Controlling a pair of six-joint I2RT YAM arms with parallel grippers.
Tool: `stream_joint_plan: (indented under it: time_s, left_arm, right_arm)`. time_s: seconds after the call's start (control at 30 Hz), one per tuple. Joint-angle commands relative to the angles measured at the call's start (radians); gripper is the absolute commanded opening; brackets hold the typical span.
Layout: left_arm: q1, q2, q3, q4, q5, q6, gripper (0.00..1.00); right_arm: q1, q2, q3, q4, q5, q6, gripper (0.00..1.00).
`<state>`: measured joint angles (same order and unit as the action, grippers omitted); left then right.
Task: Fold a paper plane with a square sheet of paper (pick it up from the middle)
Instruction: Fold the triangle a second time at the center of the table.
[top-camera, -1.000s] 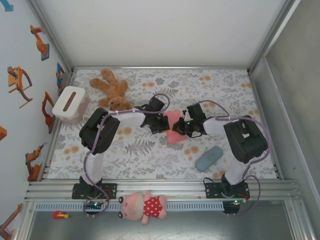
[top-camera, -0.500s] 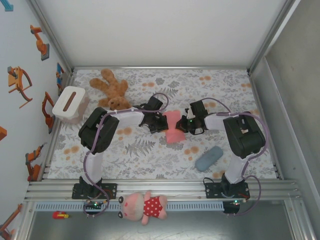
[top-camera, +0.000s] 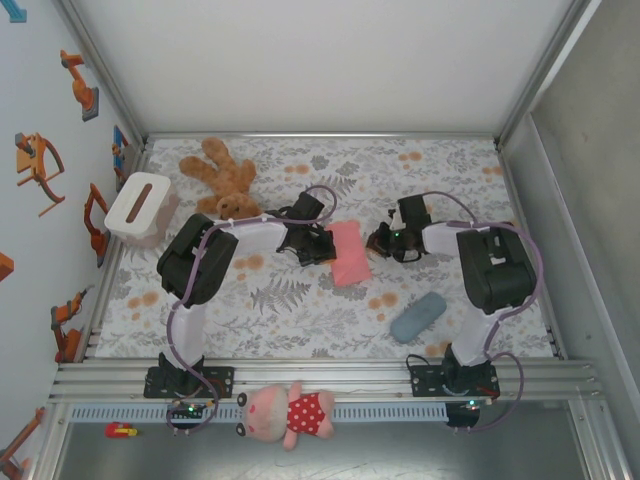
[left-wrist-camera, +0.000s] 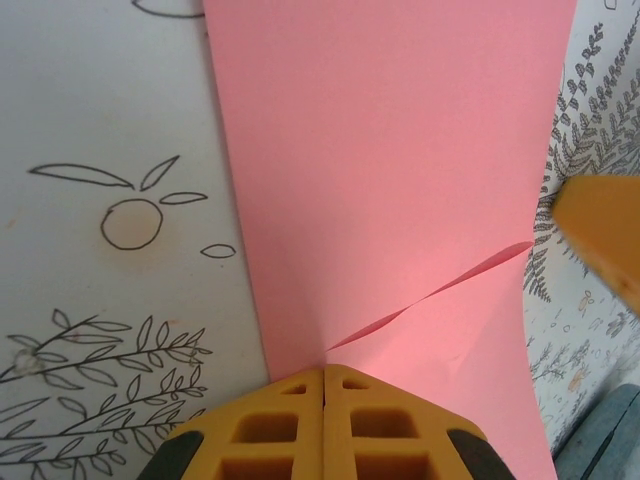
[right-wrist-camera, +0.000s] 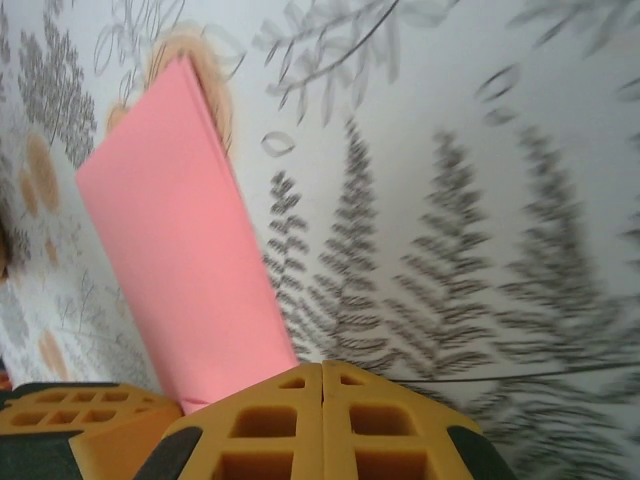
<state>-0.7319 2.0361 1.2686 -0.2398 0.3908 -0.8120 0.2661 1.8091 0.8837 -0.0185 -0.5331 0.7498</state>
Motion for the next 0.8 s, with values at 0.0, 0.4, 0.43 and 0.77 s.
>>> stream_joint_plan:
  time_s: [0.0, 0.4, 0.43, 0.77]
  left_arm:
    - [0.017, 0.052, -0.006, -0.11, -0.04, 0.062, 0.0]
    - [0.042, 0.068, 0.045, -0.171, 0.029, 0.248, 0.0]
    - [0.043, 0.069, 0.046, -0.172, 0.031, 0.249, 0.0]
    - [0.039, 0.036, 0.052, -0.146, 0.034, 0.225, 0.0]
  right_arm:
    - [-0.004, -0.061, 0.024, -0.023, 0.027, -0.03, 0.0]
    - [0.119, -0.016, -0.005, 0.103, -0.123, 0.027, 0.0]
    - [0.123, -0.005, -0.001, 0.104, -0.126, 0.032, 0.0]
    - [0.137, 0.063, -0.022, 0.055, -0.07, 0.005, 0.0]
